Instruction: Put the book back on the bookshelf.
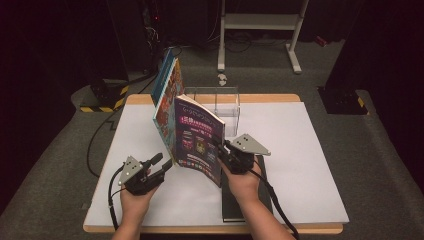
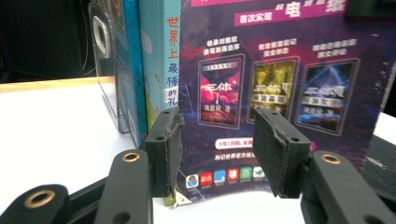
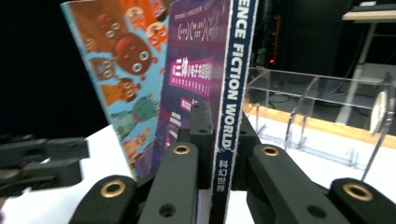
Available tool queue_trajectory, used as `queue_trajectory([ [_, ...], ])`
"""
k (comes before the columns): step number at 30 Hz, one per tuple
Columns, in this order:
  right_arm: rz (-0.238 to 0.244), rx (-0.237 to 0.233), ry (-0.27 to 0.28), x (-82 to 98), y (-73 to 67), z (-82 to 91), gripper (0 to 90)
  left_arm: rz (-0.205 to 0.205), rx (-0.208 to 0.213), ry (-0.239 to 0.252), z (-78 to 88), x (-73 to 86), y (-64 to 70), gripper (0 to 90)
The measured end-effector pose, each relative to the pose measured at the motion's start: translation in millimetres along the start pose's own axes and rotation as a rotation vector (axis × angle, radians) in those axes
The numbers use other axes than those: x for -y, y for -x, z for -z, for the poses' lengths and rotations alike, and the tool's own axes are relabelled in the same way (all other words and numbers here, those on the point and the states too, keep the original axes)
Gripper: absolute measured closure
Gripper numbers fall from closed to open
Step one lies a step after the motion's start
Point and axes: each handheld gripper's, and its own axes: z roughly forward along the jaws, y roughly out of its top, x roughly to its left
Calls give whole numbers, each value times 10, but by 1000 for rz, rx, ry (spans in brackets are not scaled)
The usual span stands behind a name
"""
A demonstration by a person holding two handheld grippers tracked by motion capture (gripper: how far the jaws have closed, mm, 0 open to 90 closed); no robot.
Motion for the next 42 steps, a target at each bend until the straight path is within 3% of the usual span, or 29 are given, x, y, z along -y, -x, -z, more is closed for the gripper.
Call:
queue_trajectory([
  [8, -9, 60, 44, -32, 31, -39, 835, -7, 3, -4, -7, 1, 5, 521],
  [18, 14, 64, 49, 56, -48, -2, 829, -11, 9, -7, -22, 3, 42, 519],
  [32, 29, -12, 32, 177, -123, 138, 785, -26, 54, -9, -51, -25, 157, 504],
  [42, -17, -69, 22, 233, -152, 186, 762, -43, 121, 7, -46, -114, 323, 485],
])
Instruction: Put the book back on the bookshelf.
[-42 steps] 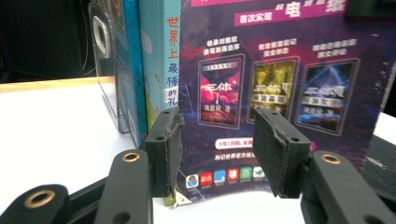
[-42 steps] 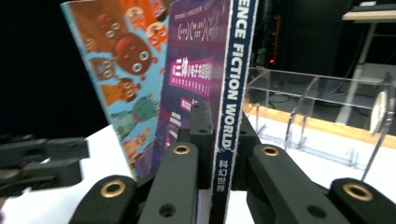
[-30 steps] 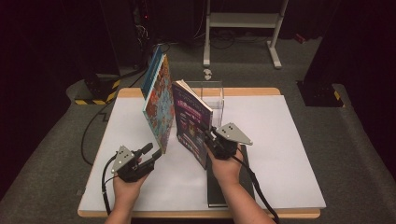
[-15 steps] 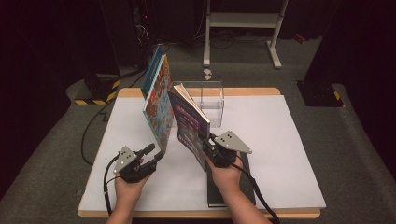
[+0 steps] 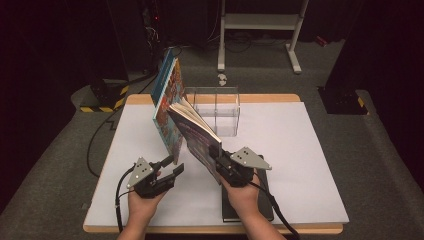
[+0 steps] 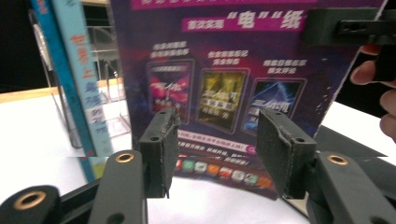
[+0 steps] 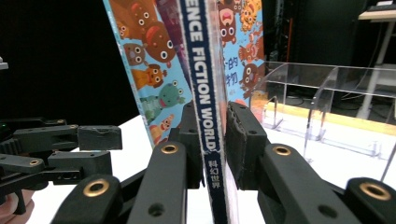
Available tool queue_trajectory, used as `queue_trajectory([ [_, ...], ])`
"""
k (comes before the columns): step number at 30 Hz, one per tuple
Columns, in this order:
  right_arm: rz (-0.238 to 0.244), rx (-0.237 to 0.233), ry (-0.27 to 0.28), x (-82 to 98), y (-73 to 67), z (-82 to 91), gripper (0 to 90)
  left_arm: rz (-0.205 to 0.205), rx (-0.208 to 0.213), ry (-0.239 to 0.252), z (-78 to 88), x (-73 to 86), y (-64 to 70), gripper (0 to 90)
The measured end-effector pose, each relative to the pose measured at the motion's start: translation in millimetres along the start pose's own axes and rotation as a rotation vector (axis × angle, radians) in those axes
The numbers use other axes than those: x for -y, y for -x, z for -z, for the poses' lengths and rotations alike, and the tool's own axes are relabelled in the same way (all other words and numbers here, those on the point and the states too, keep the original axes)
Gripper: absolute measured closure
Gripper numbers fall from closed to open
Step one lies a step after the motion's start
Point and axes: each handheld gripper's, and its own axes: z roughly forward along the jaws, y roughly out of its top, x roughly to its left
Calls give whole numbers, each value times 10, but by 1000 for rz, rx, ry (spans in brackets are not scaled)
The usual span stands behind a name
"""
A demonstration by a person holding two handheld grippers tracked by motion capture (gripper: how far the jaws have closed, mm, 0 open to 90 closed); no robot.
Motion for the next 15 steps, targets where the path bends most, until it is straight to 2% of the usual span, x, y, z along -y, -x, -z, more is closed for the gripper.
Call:
queue_trajectory([
  [7, -19, -22, -10, 38, 24, 6, 737, -23, 19, 26, 20, -98, 96, 433],
  [15, -42, -32, -32, 149, 106, 65, 720, -11, 38, 29, -72, -181, 146, 372],
])
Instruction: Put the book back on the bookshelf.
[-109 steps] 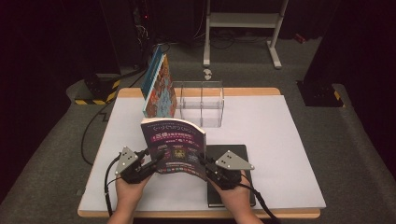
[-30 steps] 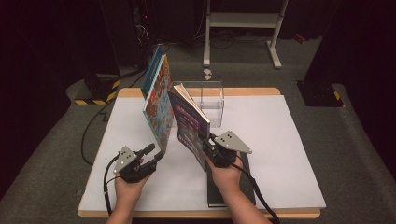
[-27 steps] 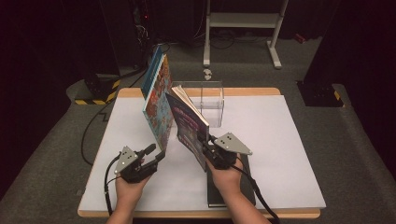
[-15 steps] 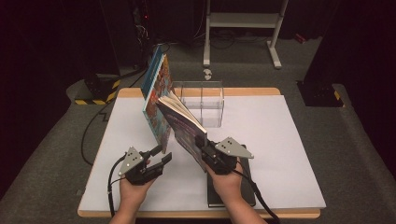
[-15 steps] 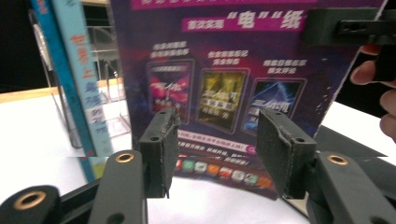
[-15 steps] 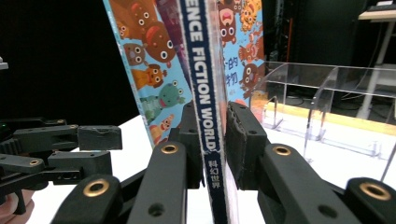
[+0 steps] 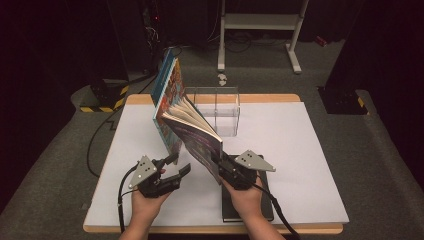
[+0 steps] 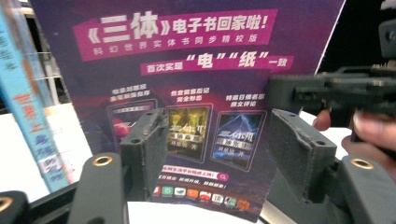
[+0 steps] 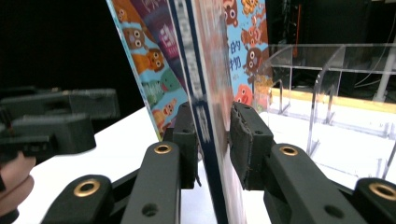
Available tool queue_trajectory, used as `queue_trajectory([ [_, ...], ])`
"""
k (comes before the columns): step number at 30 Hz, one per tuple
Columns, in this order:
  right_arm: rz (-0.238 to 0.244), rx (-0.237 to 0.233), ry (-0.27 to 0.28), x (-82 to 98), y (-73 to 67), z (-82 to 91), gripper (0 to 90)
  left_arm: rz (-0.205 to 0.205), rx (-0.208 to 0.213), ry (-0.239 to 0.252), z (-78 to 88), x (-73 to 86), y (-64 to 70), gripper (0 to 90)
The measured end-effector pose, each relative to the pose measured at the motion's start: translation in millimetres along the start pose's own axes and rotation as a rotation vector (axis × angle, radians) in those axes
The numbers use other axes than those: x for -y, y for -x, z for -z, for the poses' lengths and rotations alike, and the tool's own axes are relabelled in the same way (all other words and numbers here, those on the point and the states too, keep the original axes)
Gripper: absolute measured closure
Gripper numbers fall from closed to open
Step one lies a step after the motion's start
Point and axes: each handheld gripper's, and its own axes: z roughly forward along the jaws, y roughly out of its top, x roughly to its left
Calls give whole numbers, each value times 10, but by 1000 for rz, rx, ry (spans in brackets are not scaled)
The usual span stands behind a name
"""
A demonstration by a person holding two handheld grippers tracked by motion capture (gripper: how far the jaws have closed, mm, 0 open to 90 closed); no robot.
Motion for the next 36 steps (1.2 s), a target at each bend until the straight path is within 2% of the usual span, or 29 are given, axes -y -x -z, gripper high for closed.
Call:
queue_trajectory([
  [4, -1, -11, -30, 63, 25, 34, 720, 10, 14, -12, -89, -38, 45, 337],
  [10, -5, -24, -65, 160, 57, 41, 727, 4, 42, 4, -207, -156, 161, 296],
  [17, -15, -44, -66, 181, 67, 41, 728, -8, 71, 6, -353, -319, 323, 256],
  [22, -15, -62, -71, 184, 66, 43, 725, -1, 88, -2, -457, -389, 398, 228],
  [29, -15, -103, -84, 204, 84, 65, 698, -14, 52, -12, -523, -397, 471, 196],
  [32, -12, -121, -110, 235, 97, 64, 670, -13, 34, -20, -529, -401, 484, 198],
  [36, -14, -146, -133, 273, 90, 63, 635, -16, -7, -41, -525, -396, 503, 199],
])
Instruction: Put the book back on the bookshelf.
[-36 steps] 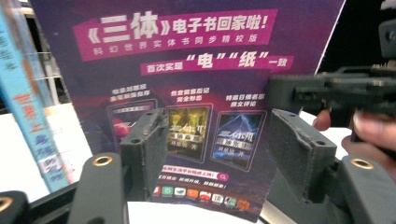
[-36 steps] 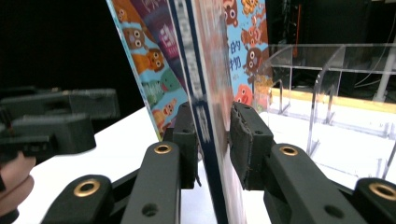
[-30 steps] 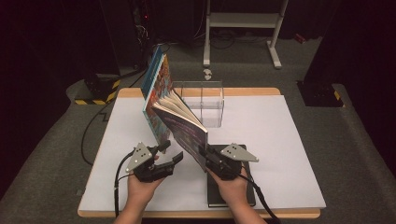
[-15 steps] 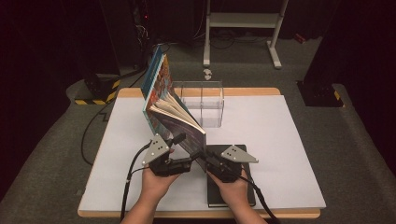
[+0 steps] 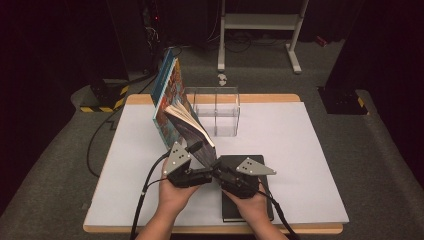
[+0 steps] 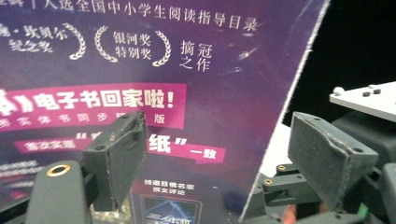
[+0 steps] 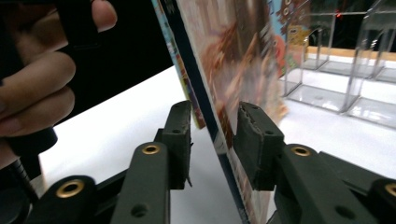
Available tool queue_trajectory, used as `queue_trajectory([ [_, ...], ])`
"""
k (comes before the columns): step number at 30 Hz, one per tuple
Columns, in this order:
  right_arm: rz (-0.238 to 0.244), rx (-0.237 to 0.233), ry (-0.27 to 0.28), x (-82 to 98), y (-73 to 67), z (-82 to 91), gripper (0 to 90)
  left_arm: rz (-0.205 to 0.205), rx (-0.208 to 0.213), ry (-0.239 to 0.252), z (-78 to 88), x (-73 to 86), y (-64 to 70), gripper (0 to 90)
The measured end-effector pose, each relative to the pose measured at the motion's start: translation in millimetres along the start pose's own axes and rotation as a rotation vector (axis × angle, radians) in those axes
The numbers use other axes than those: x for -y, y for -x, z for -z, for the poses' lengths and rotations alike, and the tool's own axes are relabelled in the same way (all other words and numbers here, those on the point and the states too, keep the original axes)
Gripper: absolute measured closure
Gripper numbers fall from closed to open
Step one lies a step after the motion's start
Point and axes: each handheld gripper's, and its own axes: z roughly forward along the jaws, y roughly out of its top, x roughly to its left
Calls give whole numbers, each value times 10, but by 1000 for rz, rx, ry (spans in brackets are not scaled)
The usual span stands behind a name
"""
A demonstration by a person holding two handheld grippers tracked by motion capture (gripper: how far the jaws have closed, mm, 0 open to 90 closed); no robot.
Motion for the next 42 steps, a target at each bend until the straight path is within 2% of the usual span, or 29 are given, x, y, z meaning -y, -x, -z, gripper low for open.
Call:
queue_trajectory([
  [4, -1, -26, -12, 13, -32, 1, 631, 5, -38, -5, 21, 7, 12, 196],
  [11, 0, -54, -20, 15, -78, -27, 615, 6, -73, -22, 24, -13, 16, 226],
  [18, -6, -63, -26, 16, -80, -34, 612, -3, -104, -28, 28, -16, 14, 295],
  [24, -6, -67, -28, 14, -75, -33, 609, -27, -129, -29, 33, -14, 8, 376],
  [27, 0, -69, -30, 16, -79, -36, 606, -24, -132, -25, 33, -10, 1, 391],
  [35, 22, -60, -52, 21, -108, -17, 580, -57, -139, -9, 40, -18, 13, 453],
  [39, 55, -37, -65, 27, -125, 90, 557, -60, -133, -5, 41, -23, 5, 478],
  [42, 68, -15, -55, 6, -75, 242, 551, -59, -127, -5, 38, -25, 5, 495],
])
